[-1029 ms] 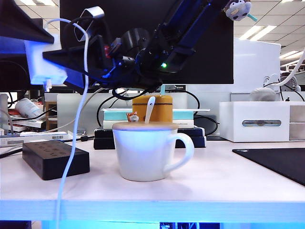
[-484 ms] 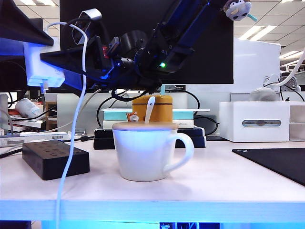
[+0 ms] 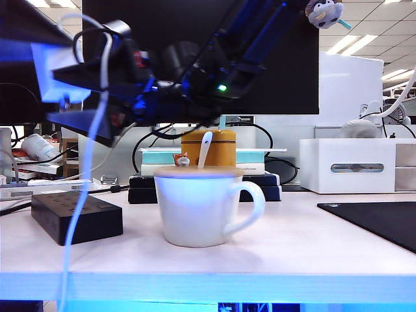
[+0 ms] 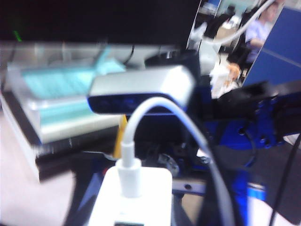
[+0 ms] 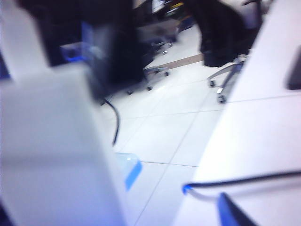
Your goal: Plug the white charger into the left socket.
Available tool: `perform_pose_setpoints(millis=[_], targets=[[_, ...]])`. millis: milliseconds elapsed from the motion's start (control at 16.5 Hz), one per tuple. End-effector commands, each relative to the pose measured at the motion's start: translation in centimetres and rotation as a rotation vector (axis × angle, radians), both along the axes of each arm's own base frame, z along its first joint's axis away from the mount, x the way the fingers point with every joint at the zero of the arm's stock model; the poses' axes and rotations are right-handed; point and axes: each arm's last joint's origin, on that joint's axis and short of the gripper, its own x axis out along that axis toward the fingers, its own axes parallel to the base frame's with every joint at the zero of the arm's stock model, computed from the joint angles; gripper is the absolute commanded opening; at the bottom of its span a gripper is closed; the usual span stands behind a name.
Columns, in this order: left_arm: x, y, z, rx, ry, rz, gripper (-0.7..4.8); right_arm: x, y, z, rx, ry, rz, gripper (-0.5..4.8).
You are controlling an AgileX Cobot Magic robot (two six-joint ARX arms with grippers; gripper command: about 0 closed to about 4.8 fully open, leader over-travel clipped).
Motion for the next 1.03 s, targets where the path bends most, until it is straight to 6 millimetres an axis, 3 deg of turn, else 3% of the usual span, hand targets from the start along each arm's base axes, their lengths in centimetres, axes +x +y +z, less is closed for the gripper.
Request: perform_pose_setpoints(millis=[61,363,666,1029], targets=[[0.0,0.0,0.1,0.051,-0.037,-0.002,1.79,0.4,-0.7,1.2,0.009,-0.009,-0.018,4.79],[-0.1,0.1,-1.0,0.168,-0.032,-0.014,1.78,1.1,-2.4,4.2,0.06,-0.09,-0.074,4.79],[0.1,0.0,-3.7,0.169,-0.02,-0.019,1.79,0.3,-2.9,7.1,0.094,-0.134,-0.075,4.79],[1.4,-0.1,-4.6,0.181,-0.05,-0.022,1.79,-0.1,-3.0,7.9,0.106,-0.145,-0.064,4.79]])
